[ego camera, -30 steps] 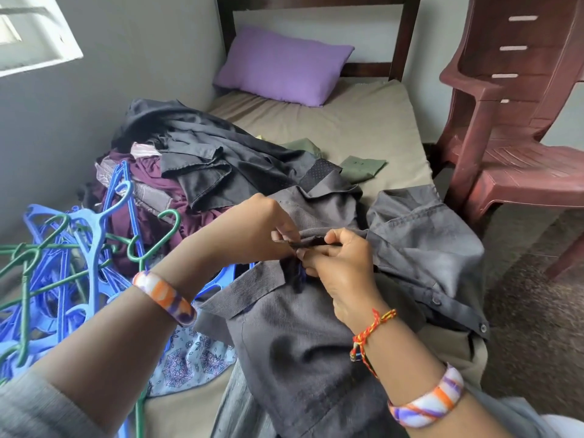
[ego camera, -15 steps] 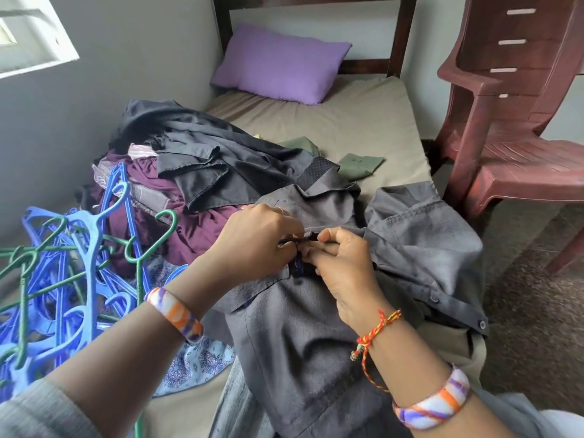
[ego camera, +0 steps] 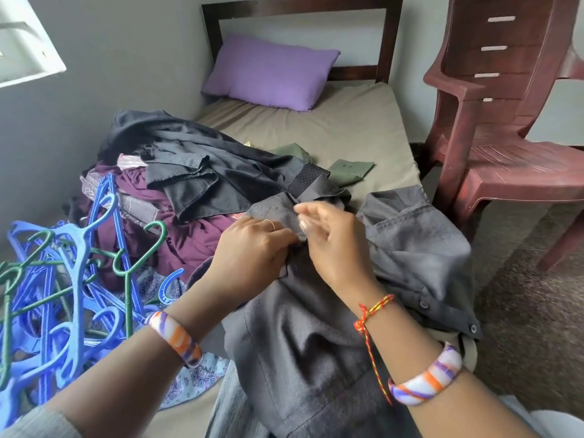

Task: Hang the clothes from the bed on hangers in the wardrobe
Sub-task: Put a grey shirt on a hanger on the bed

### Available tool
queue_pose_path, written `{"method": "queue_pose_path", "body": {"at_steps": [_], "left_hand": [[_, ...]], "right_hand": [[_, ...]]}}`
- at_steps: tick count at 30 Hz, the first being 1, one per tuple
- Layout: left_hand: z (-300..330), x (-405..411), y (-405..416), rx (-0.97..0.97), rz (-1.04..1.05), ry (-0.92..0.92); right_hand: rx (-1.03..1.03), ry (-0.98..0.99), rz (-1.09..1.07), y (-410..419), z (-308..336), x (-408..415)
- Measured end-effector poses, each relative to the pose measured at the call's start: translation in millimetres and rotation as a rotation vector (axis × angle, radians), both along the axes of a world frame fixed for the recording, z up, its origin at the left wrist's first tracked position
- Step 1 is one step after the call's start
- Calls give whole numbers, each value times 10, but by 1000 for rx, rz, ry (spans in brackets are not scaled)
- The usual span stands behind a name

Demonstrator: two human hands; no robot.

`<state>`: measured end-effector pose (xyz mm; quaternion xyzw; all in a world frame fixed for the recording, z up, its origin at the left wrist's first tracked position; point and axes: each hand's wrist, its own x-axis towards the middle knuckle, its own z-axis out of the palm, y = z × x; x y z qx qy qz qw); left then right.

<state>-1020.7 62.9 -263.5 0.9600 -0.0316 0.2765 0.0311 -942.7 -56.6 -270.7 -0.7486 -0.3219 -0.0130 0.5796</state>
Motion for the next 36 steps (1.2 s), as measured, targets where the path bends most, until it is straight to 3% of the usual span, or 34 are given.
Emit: {"method": "queue_pose_path", "body": {"at_steps": [2, 5, 9, 16, 21, 23, 25, 28, 32, 36], "left_hand": [[8, 11, 12, 60, 61, -57], [-8, -5, 8, 105, 173, -180], [-39, -9, -15, 178, 132, -292], [-115, -75, 19, 269, 17, -359], [-45, -174, 210, 215, 1, -303], [29, -294, 357, 4, 245, -320], [37, -465, 569, -276, 621, -259], [-75, -705, 785, -612, 1030, 87], [-132, -677, 684, -1443, 1032, 178], [132, -317, 691, -1805, 978, 85]], "right_hand": [[-76, 11, 61, 36, -4, 40], [-6, 184, 115, 66, -32, 74], [2, 351, 195, 5, -24, 127], [-504, -341, 268, -54, 156, 136], [-398, -259, 261, -82, 42, 139], [-336, -142, 249, -85, -53, 170], [-297, -13, 234, -71, -130, 206], [-258, 76, 244, -60, -171, 269], [-217, 151, 329, -44, -212, 421], [-171, 201, 409, -94, -203, 655]]}}
